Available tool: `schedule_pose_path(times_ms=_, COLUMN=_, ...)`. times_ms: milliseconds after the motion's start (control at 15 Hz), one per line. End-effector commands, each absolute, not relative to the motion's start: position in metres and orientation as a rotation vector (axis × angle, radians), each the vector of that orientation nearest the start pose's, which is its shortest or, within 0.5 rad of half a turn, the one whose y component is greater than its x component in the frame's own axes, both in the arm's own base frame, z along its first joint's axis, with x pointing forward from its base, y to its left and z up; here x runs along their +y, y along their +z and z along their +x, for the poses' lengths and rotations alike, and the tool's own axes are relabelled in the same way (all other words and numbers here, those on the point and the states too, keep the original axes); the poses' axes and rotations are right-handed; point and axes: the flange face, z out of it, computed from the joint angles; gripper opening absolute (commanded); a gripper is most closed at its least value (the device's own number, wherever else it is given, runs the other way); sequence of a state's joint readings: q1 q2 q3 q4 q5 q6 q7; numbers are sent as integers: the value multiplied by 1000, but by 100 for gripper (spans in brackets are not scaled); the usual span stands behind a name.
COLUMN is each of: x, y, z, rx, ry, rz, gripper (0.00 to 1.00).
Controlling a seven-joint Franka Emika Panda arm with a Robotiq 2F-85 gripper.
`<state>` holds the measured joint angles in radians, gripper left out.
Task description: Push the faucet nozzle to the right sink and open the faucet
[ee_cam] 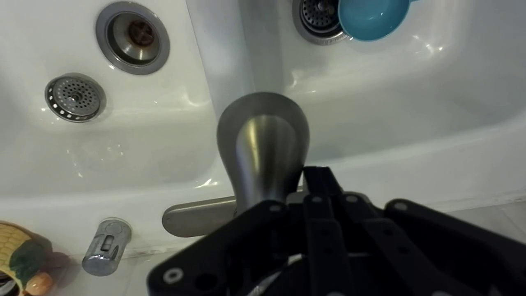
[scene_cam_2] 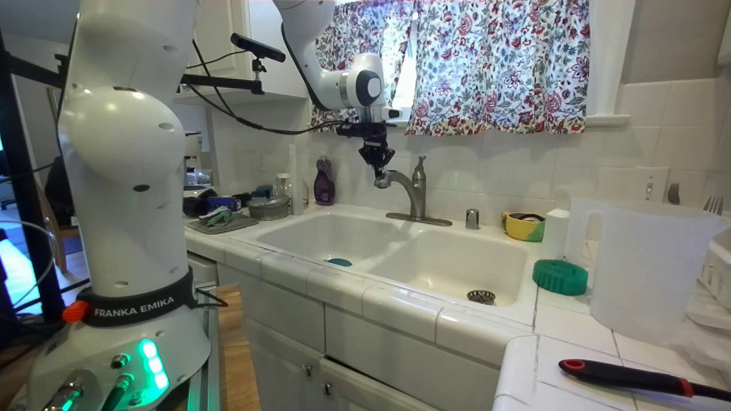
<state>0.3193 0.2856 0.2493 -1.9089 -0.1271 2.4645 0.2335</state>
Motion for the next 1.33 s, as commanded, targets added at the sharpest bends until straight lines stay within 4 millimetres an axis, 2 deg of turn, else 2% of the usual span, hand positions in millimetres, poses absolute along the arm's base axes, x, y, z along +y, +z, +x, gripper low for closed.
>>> schedule_pose_path(times_ms=0, x=328, y=377, z=544, rx=-607, ry=-423, rz=-2996, gripper=0)
schedule_pose_path(times_ms=267, x=315, y=380, z=548, rx=-577, ry=-448, rz=-3005, gripper=0)
schedule_pose_path(times_ms=533, x=289, y=383, z=558, rx=-521, ry=-472, rz=-3026, gripper=0)
schedule_pose_path(times_ms=1267, x=216, y=387, z=607, rx=-340, ry=-630, rz=-2997, gripper=0)
